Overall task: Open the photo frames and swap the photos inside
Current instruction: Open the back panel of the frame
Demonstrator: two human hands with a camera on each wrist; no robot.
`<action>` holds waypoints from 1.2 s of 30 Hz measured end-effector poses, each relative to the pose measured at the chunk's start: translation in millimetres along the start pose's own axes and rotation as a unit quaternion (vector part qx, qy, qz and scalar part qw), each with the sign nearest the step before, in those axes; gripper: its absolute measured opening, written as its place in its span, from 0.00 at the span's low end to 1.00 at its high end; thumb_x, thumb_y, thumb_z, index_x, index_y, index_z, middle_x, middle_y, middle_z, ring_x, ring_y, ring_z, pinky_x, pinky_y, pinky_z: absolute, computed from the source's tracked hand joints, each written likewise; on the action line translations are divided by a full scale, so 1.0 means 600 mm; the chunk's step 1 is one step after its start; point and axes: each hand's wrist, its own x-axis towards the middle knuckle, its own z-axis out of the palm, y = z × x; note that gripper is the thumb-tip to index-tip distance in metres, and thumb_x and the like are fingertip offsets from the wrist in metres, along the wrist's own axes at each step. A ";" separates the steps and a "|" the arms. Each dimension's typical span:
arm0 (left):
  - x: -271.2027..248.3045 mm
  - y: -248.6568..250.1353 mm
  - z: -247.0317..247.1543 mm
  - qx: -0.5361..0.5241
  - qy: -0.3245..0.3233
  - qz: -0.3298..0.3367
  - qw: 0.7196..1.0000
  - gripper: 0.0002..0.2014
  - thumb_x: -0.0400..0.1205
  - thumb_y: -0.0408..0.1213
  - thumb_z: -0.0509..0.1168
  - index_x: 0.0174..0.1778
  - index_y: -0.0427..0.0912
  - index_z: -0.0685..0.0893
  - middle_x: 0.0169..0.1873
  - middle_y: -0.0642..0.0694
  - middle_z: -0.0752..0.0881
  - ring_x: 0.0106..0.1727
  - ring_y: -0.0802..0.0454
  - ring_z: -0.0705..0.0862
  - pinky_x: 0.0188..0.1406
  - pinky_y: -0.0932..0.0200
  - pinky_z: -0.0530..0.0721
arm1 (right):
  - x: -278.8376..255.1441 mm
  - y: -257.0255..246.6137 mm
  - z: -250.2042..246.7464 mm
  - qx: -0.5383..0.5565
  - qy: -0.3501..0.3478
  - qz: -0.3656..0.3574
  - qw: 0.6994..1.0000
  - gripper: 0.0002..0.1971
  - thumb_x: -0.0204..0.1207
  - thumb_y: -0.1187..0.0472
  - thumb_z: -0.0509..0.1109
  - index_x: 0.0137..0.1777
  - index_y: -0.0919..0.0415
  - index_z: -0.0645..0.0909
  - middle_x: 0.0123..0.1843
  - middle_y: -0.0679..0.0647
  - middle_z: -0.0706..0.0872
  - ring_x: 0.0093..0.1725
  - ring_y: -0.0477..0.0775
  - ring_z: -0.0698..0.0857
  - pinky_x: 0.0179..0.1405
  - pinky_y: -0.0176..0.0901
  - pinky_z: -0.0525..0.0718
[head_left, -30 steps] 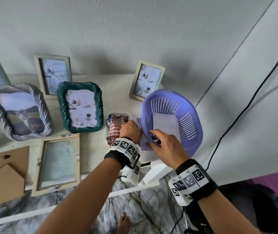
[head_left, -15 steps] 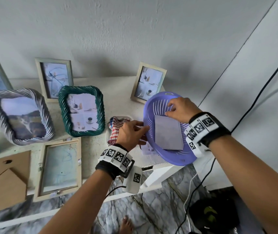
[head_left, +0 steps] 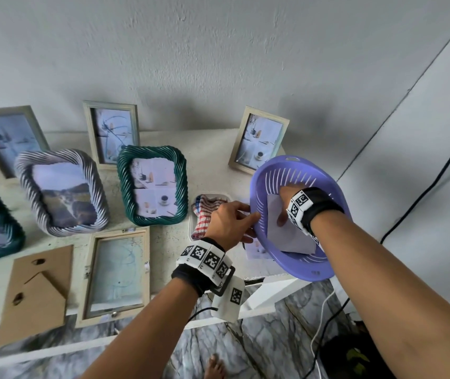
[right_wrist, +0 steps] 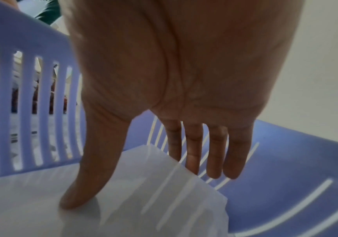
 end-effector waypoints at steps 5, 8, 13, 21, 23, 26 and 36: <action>-0.006 0.002 -0.001 0.006 -0.004 0.002 1.000 0.14 0.81 0.37 0.72 0.58 0.33 0.83 0.33 0.41 0.90 0.30 0.48 0.90 0.32 0.49 0.91 | -0.024 -0.003 -0.021 0.025 0.081 0.010 0.996 0.41 0.67 0.56 0.80 0.78 0.58 0.65 0.75 0.65 0.75 0.72 0.69 0.75 0.67 0.61 0.75; -0.007 0.004 -0.002 0.009 -0.002 0.002 1.000 0.13 0.81 0.37 0.71 0.58 0.34 0.83 0.34 0.41 0.90 0.30 0.49 0.90 0.33 0.48 0.91 | -0.025 0.003 -0.030 0.086 0.102 -0.008 0.991 0.20 0.75 0.66 0.67 0.67 0.56 0.75 0.65 0.61 0.82 0.61 0.66 0.83 0.58 0.56 0.83; -0.011 0.006 -0.001 0.047 0.020 0.014 0.999 0.14 0.82 0.42 0.70 0.60 0.38 0.83 0.38 0.43 0.90 0.34 0.49 0.90 0.35 0.48 0.92 | -0.037 0.031 -0.068 0.221 0.117 -0.027 0.968 0.17 0.75 0.74 0.60 0.56 0.59 0.85 0.62 0.60 0.84 0.58 0.63 0.83 0.52 0.42 0.77; -0.019 0.044 -0.031 0.100 0.067 0.115 0.986 0.18 0.83 0.49 0.67 0.64 0.42 0.84 0.50 0.47 0.90 0.47 0.52 0.90 0.45 0.46 0.91 | -0.123 0.054 -0.151 0.333 0.225 -0.078 0.912 0.16 0.77 0.70 0.63 0.58 0.56 0.85 0.47 0.53 0.81 0.47 0.55 0.80 0.41 0.34 0.70; -0.029 0.062 -0.045 0.077 0.053 0.125 0.988 0.19 0.83 0.47 0.67 0.66 0.40 0.83 0.53 0.43 0.90 0.49 0.52 0.90 0.45 0.49 0.91 | -0.147 0.041 -0.166 0.358 0.251 -0.109 0.893 0.15 0.76 0.70 0.63 0.57 0.55 0.86 0.43 0.55 0.84 0.38 0.50 0.79 0.33 0.34 0.70; -0.056 0.082 -0.077 -0.017 0.032 0.110 0.993 0.15 0.82 0.39 0.69 0.63 0.38 0.84 0.48 0.41 0.91 0.45 0.49 0.91 0.42 0.52 0.91 | -0.177 0.006 -0.177 0.381 0.263 -0.156 0.873 0.15 0.77 0.69 0.64 0.56 0.55 0.87 0.47 0.56 0.87 0.39 0.47 0.82 0.38 0.37 0.78; -0.141 0.058 -0.184 -0.070 0.039 0.095 0.992 0.11 0.79 0.40 0.71 0.56 0.44 0.87 0.46 0.47 0.92 0.48 0.50 0.90 0.41 0.53 0.90 | -0.237 -0.115 -0.216 0.367 0.288 -0.245 0.850 0.15 0.77 0.69 0.62 0.54 0.56 0.87 0.38 0.49 0.84 0.38 0.42 0.83 0.45 0.34 0.81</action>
